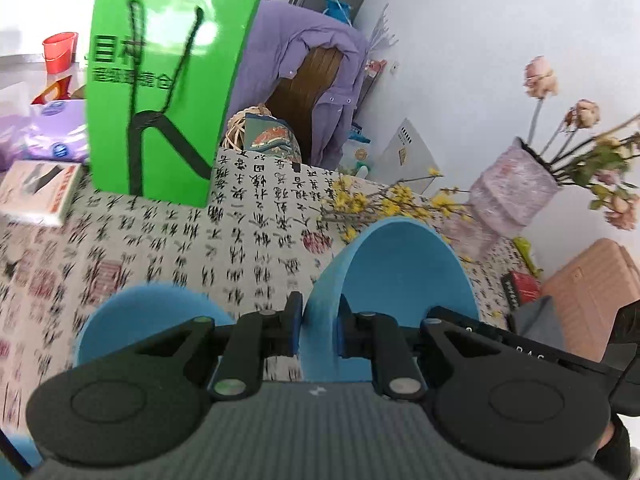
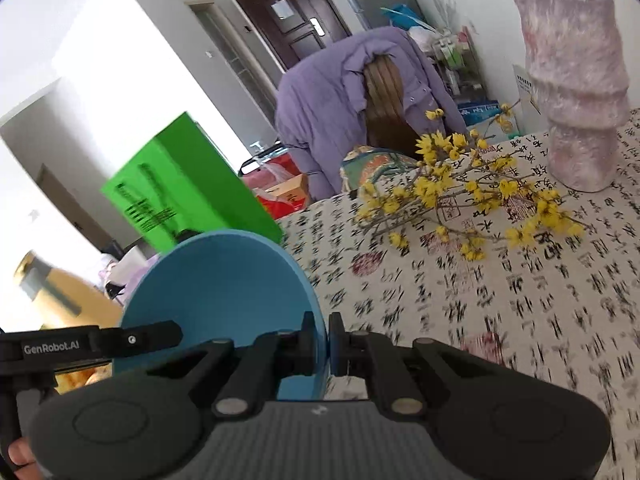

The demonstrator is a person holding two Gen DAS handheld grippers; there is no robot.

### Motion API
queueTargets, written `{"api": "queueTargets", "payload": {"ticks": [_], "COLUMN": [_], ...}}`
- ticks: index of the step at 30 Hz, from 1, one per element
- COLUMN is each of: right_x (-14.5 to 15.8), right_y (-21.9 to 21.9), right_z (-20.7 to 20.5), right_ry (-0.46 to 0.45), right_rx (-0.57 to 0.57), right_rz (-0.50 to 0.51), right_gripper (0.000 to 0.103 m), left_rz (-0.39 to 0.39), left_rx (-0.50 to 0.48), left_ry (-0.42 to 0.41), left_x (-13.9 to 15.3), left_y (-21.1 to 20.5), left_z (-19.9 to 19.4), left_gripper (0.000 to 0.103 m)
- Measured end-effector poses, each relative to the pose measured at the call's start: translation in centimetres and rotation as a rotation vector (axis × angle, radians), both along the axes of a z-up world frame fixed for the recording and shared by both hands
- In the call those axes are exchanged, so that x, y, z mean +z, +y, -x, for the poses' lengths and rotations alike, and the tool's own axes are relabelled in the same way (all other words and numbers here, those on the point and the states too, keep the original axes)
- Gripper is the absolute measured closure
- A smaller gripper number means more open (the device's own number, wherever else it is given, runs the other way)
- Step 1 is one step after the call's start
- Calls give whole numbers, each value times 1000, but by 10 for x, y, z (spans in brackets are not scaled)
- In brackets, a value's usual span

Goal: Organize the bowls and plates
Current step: 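Lift the blue bowl and carry it over the other blue bowls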

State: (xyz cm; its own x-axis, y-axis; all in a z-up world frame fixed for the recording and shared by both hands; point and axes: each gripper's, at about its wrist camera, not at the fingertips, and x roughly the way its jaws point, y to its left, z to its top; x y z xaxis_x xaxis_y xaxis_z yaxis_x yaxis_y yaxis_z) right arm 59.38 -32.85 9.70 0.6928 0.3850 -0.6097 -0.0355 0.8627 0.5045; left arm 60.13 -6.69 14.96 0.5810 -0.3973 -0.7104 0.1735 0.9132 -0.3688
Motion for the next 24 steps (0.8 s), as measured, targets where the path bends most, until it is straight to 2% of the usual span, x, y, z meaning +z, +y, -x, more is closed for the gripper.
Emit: {"api": "queueTargets", "payload": {"ticks": [4,11,15,20,24], "right_x": [13,14,3,-27,-43], "right_y": [8,31,46,61,69], "right_z": [51,138,180,224,249], "right_ry": [-12,-19,-9,35,58], "right_rx": [31,113,145,168,173], "right_rz": [-7,-5,9,3,14], "right_gripper": [97,96,96,95,94], "left_rz": [20,48,77,81,134], "left_rx": [20,65,106,112,125], "left_ry": [-15,-38,-17,10,71], "left_x": [9,1,-20,-51,-78], "left_y": [14,47,66,82,96], "left_z": [58,158,204,248,270], "left_gripper": [86,86,86,86,86]}}
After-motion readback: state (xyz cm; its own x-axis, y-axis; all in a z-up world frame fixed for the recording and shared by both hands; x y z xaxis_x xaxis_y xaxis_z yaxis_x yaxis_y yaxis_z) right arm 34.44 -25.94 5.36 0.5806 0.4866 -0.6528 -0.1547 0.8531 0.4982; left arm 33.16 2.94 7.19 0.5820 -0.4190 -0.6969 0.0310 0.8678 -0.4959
